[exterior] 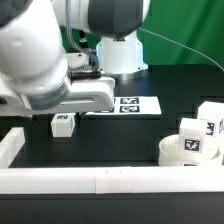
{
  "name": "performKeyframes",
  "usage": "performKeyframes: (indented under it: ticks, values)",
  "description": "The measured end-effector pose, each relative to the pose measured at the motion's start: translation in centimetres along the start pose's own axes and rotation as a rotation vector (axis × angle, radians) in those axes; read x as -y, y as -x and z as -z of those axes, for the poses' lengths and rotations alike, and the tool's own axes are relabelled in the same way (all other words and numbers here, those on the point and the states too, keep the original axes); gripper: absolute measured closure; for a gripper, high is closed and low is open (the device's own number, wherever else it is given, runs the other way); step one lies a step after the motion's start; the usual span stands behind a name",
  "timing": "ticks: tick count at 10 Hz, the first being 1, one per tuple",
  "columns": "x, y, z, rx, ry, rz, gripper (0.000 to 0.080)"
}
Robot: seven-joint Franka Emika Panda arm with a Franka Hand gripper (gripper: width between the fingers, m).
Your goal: Assemble stool
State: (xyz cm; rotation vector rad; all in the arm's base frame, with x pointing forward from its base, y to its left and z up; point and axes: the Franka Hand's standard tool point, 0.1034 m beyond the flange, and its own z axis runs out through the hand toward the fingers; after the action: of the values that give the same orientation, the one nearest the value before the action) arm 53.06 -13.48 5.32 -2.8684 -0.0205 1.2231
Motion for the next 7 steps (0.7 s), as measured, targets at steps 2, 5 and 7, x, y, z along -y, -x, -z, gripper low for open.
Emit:
performKeyframes:
  ticks: [2, 5, 7]
  values:
    - [0.0, -0.1, 0.0, -0.002, 0.001, 0.0, 0.0151]
    - [0.2, 0.3, -2.2, 0.052, -0.012, -0.009, 0.0151]
    - [0.6, 0.1, -3.7, 0.081, -0.012, -0.013, 0.0151]
